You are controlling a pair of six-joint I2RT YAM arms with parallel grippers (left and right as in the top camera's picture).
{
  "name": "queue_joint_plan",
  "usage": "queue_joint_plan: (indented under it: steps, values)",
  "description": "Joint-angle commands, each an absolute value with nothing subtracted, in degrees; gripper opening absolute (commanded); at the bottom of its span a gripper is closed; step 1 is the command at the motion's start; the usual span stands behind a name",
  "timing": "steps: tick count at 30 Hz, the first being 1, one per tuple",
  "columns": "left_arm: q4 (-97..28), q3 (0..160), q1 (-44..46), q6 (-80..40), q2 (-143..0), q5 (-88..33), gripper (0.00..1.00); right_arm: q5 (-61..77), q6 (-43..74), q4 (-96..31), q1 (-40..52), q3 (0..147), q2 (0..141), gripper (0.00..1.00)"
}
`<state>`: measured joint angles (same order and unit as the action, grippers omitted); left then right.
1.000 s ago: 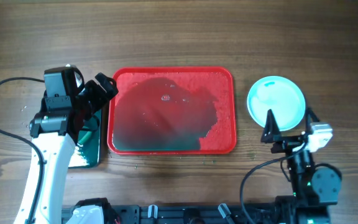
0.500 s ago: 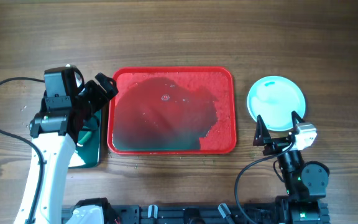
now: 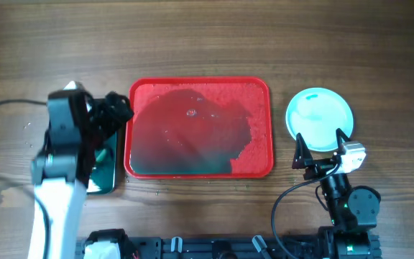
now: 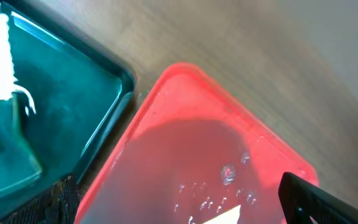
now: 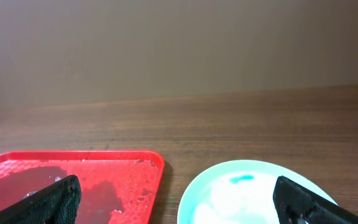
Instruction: Clean dirty plates on tray and stack at the side
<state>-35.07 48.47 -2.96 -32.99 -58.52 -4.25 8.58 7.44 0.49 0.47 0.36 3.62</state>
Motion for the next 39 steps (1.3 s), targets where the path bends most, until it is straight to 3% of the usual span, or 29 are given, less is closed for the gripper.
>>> queue_joint_plan:
  steps: [1, 5, 8, 17, 39]
  values:
    - [-27.55, 35.88, -0.69, -27.49, -41.5, 2.0, 1.0, 9.43, 7.9, 0.71, 0.8, 0.32, 3.7, 1.0]
    - [-7.84, 14.7, -0.62, -14.87, -20.67, -1.96, 1.0, 9.43, 7.88, 0.71, 0.8, 0.32, 3.7, 1.0]
    - [-0.67, 6.7, -0.62, -11.92, -12.25, -2.35, 1.0, 9.43, 7.9, 0.71, 0.8, 0.32, 3.7, 1.0]
    - [-4.32, 0.32, -0.58, -9.17, -0.1, -3.11, 1.0, 9.43, 7.88, 0.71, 0.8, 0.32, 3.7, 1.0]
    - [-4.25, 0.32, -0.58, -9.39, -0.16, -3.16, 1.0, 9.43, 7.9, 0.71, 0.8, 0.32, 3.7, 1.0]
